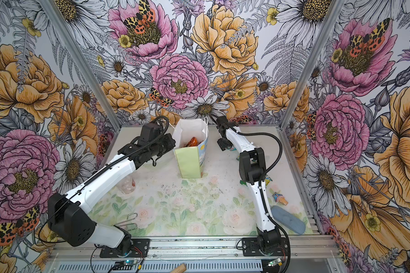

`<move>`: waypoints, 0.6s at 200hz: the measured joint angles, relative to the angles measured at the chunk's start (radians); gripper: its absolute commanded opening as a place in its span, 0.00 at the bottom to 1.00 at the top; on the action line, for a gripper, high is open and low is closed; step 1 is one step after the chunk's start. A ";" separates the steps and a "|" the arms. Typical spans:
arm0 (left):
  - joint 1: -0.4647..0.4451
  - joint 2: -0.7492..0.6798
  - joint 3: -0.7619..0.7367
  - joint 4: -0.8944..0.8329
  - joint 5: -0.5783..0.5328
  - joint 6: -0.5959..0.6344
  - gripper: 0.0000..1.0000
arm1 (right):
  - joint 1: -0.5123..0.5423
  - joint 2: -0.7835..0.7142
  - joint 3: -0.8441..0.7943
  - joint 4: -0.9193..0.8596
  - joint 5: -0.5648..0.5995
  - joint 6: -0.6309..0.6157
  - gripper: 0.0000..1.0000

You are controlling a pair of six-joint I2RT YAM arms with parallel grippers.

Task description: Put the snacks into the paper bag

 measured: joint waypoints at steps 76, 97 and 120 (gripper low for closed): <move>0.000 0.000 0.000 0.001 0.000 0.000 0.00 | -0.011 -0.011 -0.060 0.040 0.025 0.008 0.41; 0.000 0.000 0.000 0.002 0.000 0.000 0.00 | -0.020 -0.029 -0.085 0.048 -0.003 0.027 0.32; 0.000 0.000 0.000 0.003 0.001 0.000 0.00 | -0.045 -0.058 -0.105 0.048 -0.095 0.055 0.21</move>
